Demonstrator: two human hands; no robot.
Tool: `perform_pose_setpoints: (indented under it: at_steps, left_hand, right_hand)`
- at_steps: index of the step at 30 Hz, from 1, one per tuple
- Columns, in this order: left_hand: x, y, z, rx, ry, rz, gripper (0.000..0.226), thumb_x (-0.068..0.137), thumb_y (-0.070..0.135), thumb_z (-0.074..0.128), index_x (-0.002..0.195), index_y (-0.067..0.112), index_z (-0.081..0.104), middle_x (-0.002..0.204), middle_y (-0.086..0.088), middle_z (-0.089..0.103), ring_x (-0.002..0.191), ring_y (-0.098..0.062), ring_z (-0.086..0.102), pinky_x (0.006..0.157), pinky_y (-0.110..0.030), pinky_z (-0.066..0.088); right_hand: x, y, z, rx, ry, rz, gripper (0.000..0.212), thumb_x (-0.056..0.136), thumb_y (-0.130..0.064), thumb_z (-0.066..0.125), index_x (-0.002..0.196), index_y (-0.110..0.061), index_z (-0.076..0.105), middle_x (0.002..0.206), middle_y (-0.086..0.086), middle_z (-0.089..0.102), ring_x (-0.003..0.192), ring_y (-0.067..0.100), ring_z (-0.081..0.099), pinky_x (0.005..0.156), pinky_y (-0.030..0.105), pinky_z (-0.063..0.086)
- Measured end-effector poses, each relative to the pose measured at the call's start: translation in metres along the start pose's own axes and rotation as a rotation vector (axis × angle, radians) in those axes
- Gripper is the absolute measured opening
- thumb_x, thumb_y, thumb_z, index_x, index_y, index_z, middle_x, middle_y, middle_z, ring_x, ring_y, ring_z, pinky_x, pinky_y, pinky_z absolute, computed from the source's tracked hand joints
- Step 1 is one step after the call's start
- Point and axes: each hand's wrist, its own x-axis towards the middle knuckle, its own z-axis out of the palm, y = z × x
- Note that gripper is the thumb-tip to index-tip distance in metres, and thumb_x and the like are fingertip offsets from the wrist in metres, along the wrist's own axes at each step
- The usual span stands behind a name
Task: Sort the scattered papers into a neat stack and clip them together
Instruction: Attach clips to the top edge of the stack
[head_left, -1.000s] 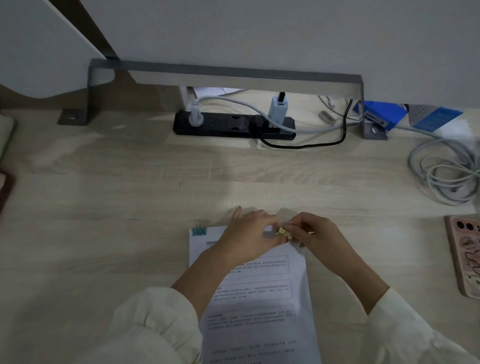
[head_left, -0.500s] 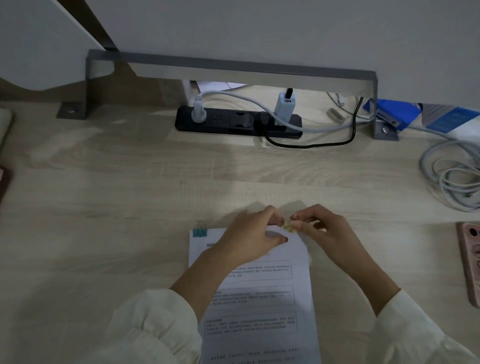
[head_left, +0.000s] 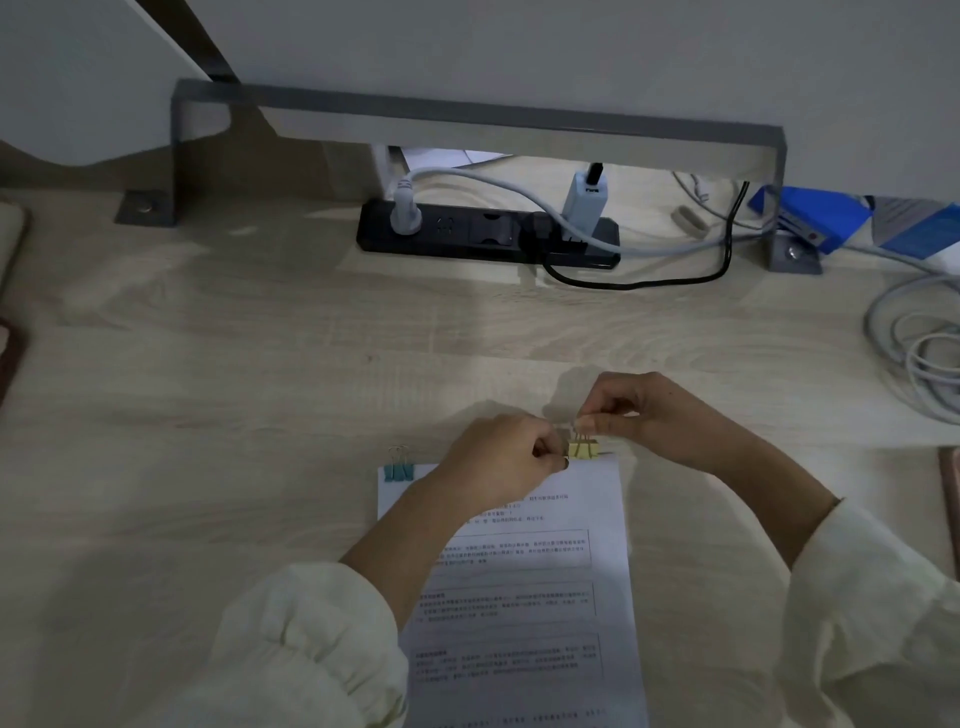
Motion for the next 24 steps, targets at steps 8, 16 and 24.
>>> perform_pose_setpoints:
  at_steps: [8,16,24]
  left_hand:
    - [-0.003,-0.001,-0.001,-0.029,-0.003,0.006,0.016,0.087,0.027,0.058,0.095,0.016,0.067,0.105,0.004,0.066,0.087,-0.008,0.057,0.07,-0.015,0.04]
    - [-0.004,0.0,-0.003,-0.065,-0.009,0.022,0.015,0.086,0.023,0.059,0.094,0.013,0.067,0.103,0.0,0.066,0.089,-0.011,0.058,0.079,-0.023,0.045]
    - [-0.007,0.002,-0.002,-0.074,-0.008,0.039,0.017,0.087,0.023,0.06,0.097,0.011,0.065,0.104,-0.003,0.065,0.085,-0.01,0.055,0.078,-0.023,0.044]
  right_hand:
    - [0.008,0.001,-0.004,-0.012,-0.064,0.032,0.01,0.081,-0.016,0.067,0.082,-0.006,0.068,0.08,0.002,0.065,0.074,0.008,0.061,0.076,0.021,0.047]
    - [0.013,0.0,-0.005,-0.035,-0.139,0.052,0.008,0.081,-0.016,0.067,0.082,-0.008,0.068,0.081,0.0,0.064,0.076,0.01,0.06,0.073,0.017,0.046]
    - [0.021,-0.009,-0.01,-0.059,-0.31,0.07,0.006,0.082,-0.015,0.066,0.078,-0.01,0.066,0.074,-0.006,0.059,0.063,-0.004,0.053,0.064,0.008,0.041]
